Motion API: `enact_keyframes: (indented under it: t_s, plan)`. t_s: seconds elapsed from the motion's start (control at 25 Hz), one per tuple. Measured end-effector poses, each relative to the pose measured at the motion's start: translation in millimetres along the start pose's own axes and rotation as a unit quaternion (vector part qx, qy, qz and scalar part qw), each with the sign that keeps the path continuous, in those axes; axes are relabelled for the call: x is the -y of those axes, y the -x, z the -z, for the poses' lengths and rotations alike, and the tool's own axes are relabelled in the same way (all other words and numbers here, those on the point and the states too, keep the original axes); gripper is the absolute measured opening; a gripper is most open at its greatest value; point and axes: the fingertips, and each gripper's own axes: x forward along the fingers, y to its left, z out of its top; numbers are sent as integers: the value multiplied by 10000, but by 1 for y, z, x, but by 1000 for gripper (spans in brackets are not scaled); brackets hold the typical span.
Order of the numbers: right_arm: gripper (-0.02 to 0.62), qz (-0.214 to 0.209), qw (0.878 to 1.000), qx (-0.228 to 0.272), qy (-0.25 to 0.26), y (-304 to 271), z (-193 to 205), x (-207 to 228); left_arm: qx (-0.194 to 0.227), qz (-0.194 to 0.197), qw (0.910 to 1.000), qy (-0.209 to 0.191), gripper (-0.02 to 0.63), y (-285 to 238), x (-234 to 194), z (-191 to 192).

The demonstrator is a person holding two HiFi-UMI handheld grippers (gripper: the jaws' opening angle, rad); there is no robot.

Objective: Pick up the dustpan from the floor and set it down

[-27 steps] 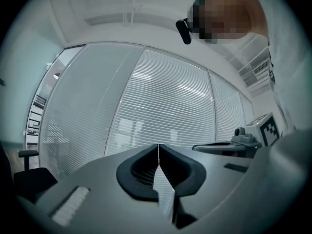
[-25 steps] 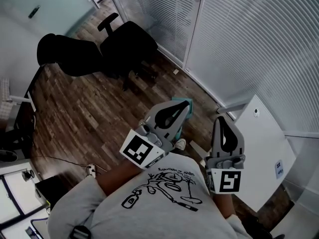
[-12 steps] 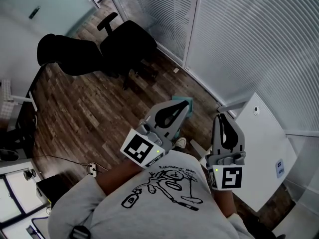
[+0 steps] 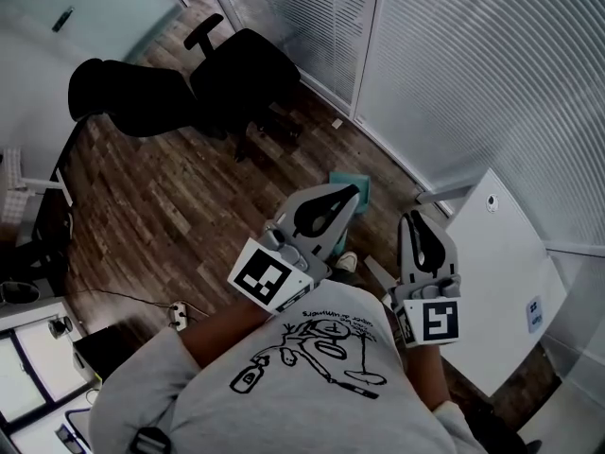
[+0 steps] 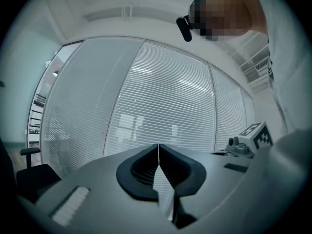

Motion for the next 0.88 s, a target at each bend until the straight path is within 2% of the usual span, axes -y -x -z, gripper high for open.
enact_keyframes:
  t_s: [0.08, 0.2, 0.4, 0.52, 0.68, 0.88]
  plan:
    - [14, -49, 9999, -121, -92, -3, 11, 0, -12, -3, 10000, 6, 2, 0, -1, 1]
    - [58, -172, 9989, -381, -226, -9, 30, -2, -36, -19, 10000, 17, 2, 1, -4, 3]
    - [72, -228, 9960, -740, -447, -16, 65, -1, -30, -62, 10000, 22, 2, 1, -8, 3]
    - [82, -264, 9940, -959, -462, -21, 86, -1, -21, -99, 9999, 32, 2, 3, -12, 3]
    - [126, -290, 9901, -1295, -455, -27, 116, -1, 5, -128, 9999, 30, 2, 4, -17, 1]
    - [137, -351, 9830, -1731, -509, -33, 157, -5, 20, -182, 9998, 46, 2, 8, -23, -1]
